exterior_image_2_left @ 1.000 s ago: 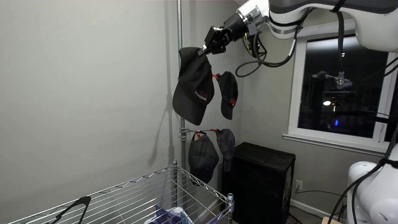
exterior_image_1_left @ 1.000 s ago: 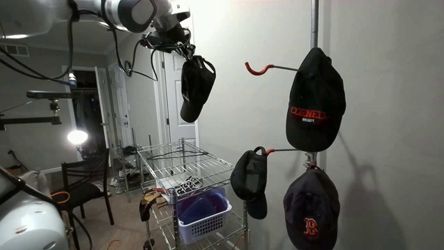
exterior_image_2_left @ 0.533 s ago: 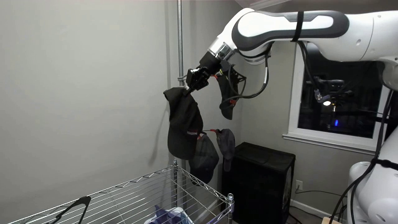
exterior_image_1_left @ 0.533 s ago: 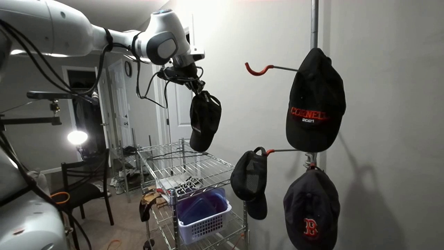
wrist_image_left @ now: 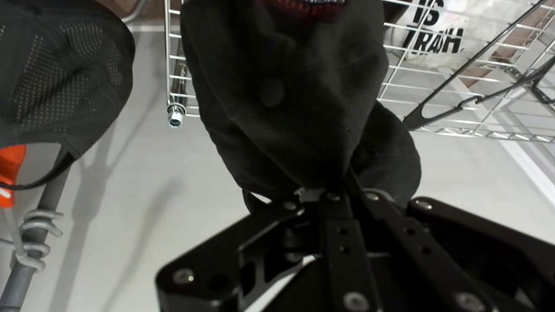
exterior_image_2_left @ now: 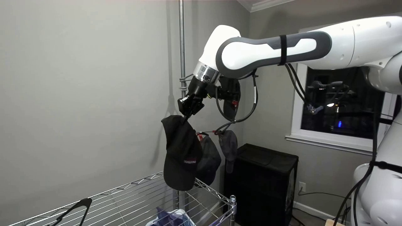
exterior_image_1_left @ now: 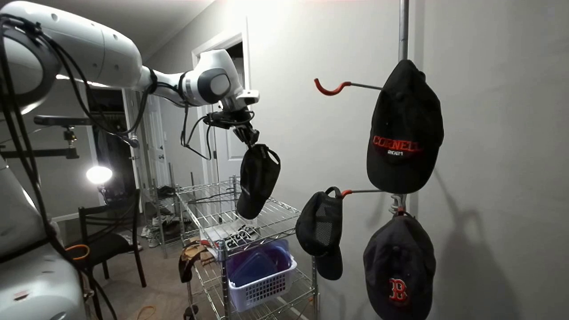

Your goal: Pick up the black cap from the top left hanger and put it on the top shelf of the silver rack, pick up the black cap from the top right hanger and put it on top of the black cap on the first shelf of the silver rack, pick up the gray cap from the bottom left hanger and put it on the stacked black cap on the top shelf of the silver rack, pick up the gray cap from the bottom right hanger and put it on the stacked gray cap on the top shelf of the silver rack

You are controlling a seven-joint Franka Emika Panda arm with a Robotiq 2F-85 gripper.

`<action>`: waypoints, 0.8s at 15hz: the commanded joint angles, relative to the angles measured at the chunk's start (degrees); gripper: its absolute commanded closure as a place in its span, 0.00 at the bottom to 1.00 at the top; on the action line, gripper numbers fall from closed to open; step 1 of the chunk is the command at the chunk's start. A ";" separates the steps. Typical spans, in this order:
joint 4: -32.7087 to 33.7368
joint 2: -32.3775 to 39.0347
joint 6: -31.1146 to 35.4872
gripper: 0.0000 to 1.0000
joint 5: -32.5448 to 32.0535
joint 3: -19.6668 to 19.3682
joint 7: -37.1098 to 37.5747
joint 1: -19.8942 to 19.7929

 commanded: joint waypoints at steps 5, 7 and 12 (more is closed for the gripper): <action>-1.50 1.10 -10.67 0.98 -3.34 3.06 2.59 0.64; -1.96 1.77 -11.10 0.98 -5.27 3.59 2.94 0.48; -3.36 3.68 -10.18 0.98 -6.10 4.09 3.31 0.98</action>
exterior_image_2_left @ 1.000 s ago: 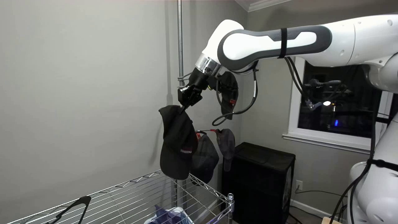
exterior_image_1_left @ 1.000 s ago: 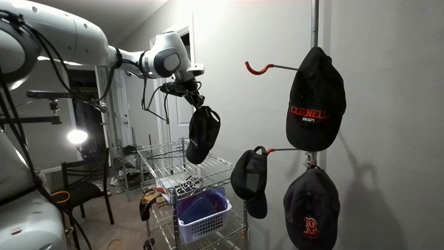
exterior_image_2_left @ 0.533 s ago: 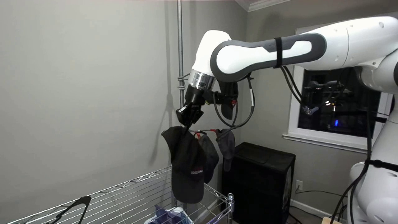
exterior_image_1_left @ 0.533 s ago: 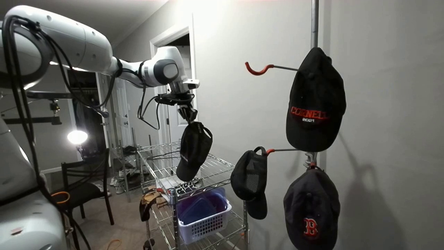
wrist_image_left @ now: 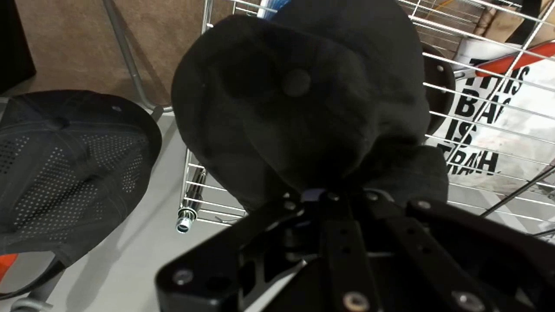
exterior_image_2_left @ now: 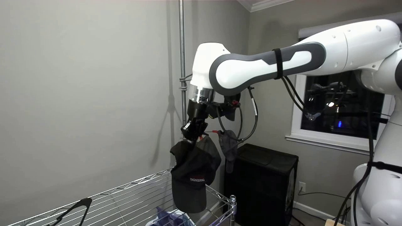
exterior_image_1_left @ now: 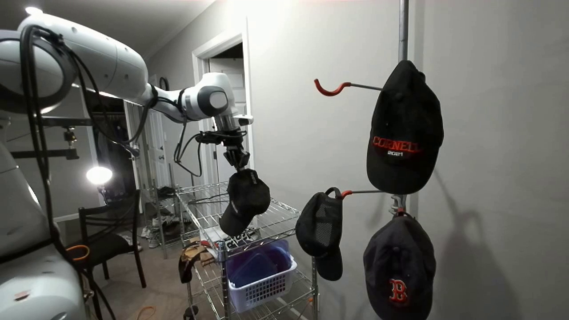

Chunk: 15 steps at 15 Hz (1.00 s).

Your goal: Pick up the black cap from the top left hanger and put it on the top shelf of the silver rack, pick up the black cap from the top right hanger and put it on top of the black cap on the first shelf of the silver rack, pick up the gray cap from the bottom left hanger and put it on the stacked black cap on the top shelf of the silver rack, pick up the gray cap from the bottom right hanger and put it on the stacked gray cap on the top shelf of the silver rack

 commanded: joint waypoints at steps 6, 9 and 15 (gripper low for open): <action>-0.70 3.33 3.76 0.98 -3.04 0.39 1.02 1.47; -0.66 3.52 8.38 0.95 -4.17 0.35 1.48 1.78; -1.23 3.02 12.89 0.49 -4.43 0.27 2.08 1.65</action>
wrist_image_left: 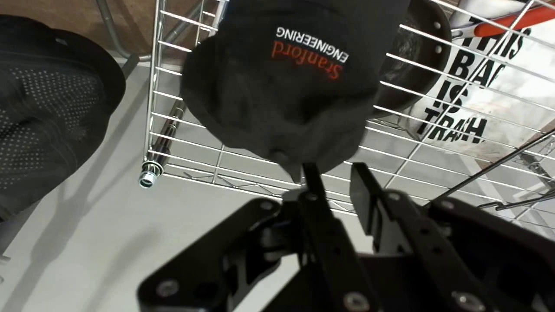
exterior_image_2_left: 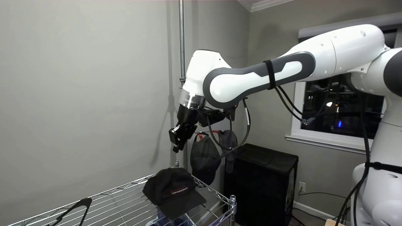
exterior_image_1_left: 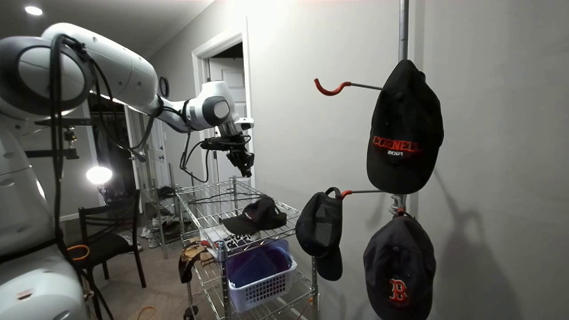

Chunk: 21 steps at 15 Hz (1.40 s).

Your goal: Pick up the black cap from the top left hanger and put it on the top shelf of the silver rack, pick up the black cap from the top right hanger and put it on top of the black cap on the first shelf of the silver rack, pick up the gray cap from the bottom left hanger and put it on the stacked black cap on the top shelf of the silver rack, pick up the gray cap from the bottom right hanger and put it on the stacked gray cap on the top shelf of the silver rack

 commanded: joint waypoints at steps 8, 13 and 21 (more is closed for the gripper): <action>-1.36 -3.58 0.55 0.02 -1.13 -0.75 1.67 -0.07; -3.61 -11.69 -8.08 0.00 4.80 -3.86 -3.85 -0.17; -9.01 -23.77 -13.40 0.00 8.60 -13.45 -3.11 -6.78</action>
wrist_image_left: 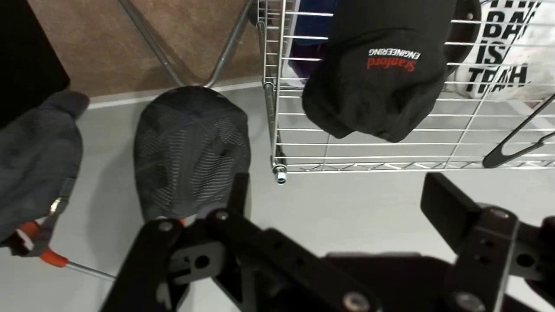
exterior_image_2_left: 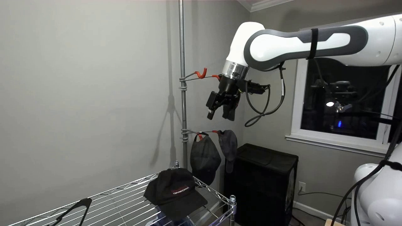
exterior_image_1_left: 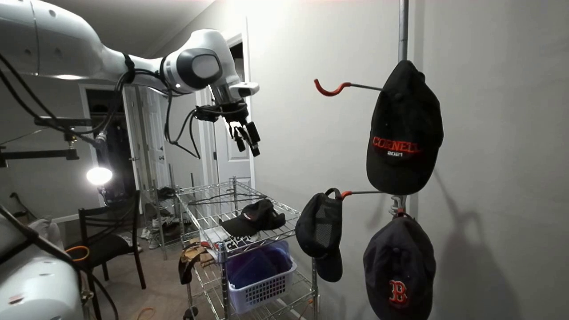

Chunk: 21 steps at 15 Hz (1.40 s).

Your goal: Pick up the black cap from the top left hanger and put it on the top shelf of the silver rack, pick up the black cap from the top right hanger and put it on top of the black cap on the first shelf of the silver rack, pick up the gray cap from the bottom left hanger and put it on the stacked black cap on the top shelf of the silver rack, pick up the gray cap from the bottom right hanger and put it on the stacked gray cap on the top shelf of the silver rack

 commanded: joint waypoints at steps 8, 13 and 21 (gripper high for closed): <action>-6.79 -5.88 2.41 0.00 3.43 -11.20 -1.59 -11.80; -5.33 -3.58 7.52 0.00 3.72 -14.80 -2.57 -15.31; 1.95 3.46 22.70 0.00 0.55 -14.81 -2.54 -17.52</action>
